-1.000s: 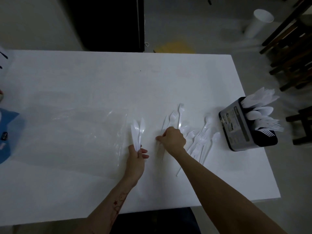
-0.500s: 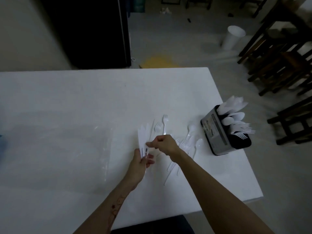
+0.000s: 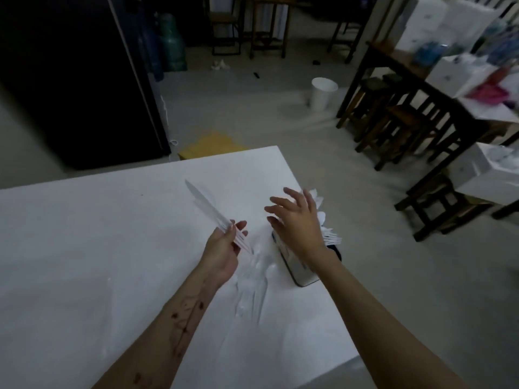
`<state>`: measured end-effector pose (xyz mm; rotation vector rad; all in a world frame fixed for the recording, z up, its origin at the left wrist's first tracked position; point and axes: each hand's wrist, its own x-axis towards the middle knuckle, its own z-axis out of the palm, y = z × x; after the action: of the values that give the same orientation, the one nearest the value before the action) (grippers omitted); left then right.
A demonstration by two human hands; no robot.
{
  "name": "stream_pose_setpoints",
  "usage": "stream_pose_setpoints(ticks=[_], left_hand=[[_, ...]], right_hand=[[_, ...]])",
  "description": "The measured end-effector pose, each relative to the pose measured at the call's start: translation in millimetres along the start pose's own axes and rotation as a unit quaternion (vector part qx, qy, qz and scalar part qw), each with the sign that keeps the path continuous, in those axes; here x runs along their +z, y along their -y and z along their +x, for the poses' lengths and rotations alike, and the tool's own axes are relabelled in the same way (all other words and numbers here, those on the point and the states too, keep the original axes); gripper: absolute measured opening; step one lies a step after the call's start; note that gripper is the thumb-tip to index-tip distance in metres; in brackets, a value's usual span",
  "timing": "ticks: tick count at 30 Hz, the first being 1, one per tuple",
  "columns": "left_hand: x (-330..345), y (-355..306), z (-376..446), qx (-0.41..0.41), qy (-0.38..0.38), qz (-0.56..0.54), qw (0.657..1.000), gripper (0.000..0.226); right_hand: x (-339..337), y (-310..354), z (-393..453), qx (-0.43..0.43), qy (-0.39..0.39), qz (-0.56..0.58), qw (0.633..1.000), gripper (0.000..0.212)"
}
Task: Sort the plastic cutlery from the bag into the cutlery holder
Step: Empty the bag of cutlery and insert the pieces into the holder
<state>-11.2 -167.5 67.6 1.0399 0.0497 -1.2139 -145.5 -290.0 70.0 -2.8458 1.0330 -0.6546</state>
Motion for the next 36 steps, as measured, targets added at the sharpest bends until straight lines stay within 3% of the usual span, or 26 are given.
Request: stream_pose_setpoints(ticks=[4, 10, 14, 18, 22, 24, 27, 29, 30, 33, 35, 36], left_hand=[[53.8, 2.5, 24.3, 0.042, 0.023, -0.024, 0.999, 0.012], [102.6, 24.9, 53.1, 0.103, -0.012, 0.025, 0.994, 0.012], [109.3, 48.3, 63.8, 0.139, -0.031, 0.161, 0.977, 0.02], [103.0, 65.3, 58.7, 0.168, -0.028, 0.397, 0.902, 0.022], [107.7, 76.6, 58.6, 0.131, -0.009, 0.409, 0.903, 0.037], [103.7, 84.2, 61.5, 0.127, -0.008, 0.43, 0.894, 0.05], [94.8, 89.8, 60.4, 0.174, 0.005, 0.533, 0.828, 0.067], [93.3, 90.5, 57.8, 0.167, 0.007, 0.515, 0.84, 0.069], [90.9, 91.3, 56.4, 0.176, 0.02, 0.527, 0.831, 0.068], [86.3, 92.5, 52.7, 0.149, 0.062, 0.469, 0.868, 0.066], [84.2, 91.8, 42.1, 0.141, 0.097, 0.462, 0.87, 0.066], [82.2, 91.3, 38.4, 0.169, 0.106, 0.486, 0.851, 0.062]], right_hand=[[-8.3, -59.8, 14.8, 0.0, 0.046, -0.047, 0.998, 0.024], [-11.1, -85.5, 35.2, 0.013, 0.054, 0.131, 0.99, 0.02], [-6.9, -84.1, 32.6, 0.018, 0.037, 0.184, 0.982, 0.015], [-13.1, -77.3, 28.7, 0.045, 0.011, 0.248, 0.968, 0.018], [-26.1, -70.3, 26.2, 0.113, 0.005, 0.358, 0.927, 0.034], [-31.8, -65.1, 24.9, 0.101, -0.015, 0.393, 0.914, 0.044], [-32.4, -60.9, 25.6, 0.015, -0.038, 0.356, 0.934, 0.043], [-21.5, -65.5, 26.6, -0.032, -0.045, 0.285, 0.957, 0.039], [-14.3, -68.6, 24.8, -0.036, -0.037, 0.25, 0.967, 0.039], [-0.5, -73.2, 11.5, -0.009, 0.016, 0.156, 0.988, 0.048], [-1.0, -69.8, 5.3, 0.017, 0.041, 0.143, 0.989, 0.054], [-4.0, -67.0, 5.9, 0.015, 0.041, 0.143, 0.989, 0.055]])
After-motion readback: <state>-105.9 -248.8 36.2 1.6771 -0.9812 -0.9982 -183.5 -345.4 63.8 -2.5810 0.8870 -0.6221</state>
